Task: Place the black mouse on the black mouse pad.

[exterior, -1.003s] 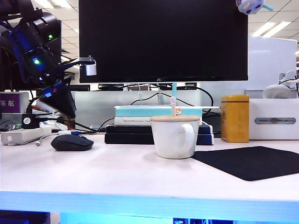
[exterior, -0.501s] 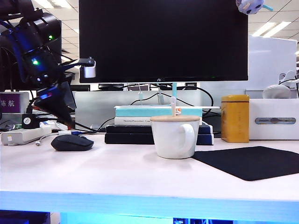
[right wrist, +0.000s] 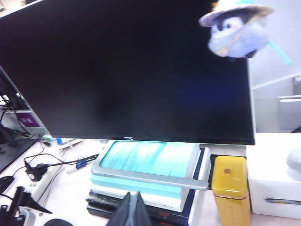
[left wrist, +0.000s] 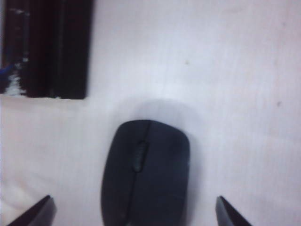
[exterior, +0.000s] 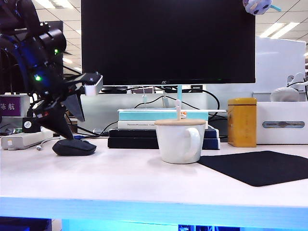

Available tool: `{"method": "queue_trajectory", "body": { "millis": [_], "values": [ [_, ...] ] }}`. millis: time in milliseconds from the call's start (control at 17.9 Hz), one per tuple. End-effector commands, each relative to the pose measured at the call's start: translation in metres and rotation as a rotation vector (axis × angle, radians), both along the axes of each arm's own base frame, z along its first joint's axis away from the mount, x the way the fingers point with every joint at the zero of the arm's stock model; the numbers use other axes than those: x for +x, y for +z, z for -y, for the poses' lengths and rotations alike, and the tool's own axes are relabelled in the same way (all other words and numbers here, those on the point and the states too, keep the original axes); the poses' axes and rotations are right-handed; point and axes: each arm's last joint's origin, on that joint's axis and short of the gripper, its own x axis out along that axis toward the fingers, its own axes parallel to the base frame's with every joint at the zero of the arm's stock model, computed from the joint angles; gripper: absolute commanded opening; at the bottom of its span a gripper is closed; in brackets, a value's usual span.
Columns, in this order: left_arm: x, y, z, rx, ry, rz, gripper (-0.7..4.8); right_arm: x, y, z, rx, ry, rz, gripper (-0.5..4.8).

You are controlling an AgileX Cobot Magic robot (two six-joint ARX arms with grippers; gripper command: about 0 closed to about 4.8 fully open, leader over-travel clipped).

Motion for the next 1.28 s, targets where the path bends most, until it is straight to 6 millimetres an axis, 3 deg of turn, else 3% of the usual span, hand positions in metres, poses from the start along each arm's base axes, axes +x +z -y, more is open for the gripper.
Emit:
{"method": "queue_trajectory", "body": {
  "millis": [56,613,1114,1170,1226,1281],
  "values": [
    [0.007,-0.012,0.002,0.002,-0.022,0.001,4.79,-0.002,0.004,0.0,-0.001,0.016,0.025,-0.02],
    [0.027,-0.051,-0.002,0.043,0.021,0.012,4.79,-0.002,0.004,-0.001,0.0,0.04,0.026,-0.02],
    [0.025,-0.054,-0.003,0.034,0.081,-0.031,4.79,-0.002,0.007,-0.001,-0.001,0.04,0.056,-0.02],
    [0.026,-0.054,-0.003,0.032,0.08,-0.027,4.62,-0.002,0.007,-0.001,-0.001,0.041,0.056,-0.02],
    [0.026,-0.054,-0.003,0.033,0.081,-0.027,3.93,-0.002,0.007,-0.001,-0.001,0.042,0.056,-0.02],
    [0.026,-0.054,-0.003,0.033,0.081,-0.027,2.68,-0.002,0.007,-0.001,-0.001,0.042,0.056,-0.02]
  ]
}}
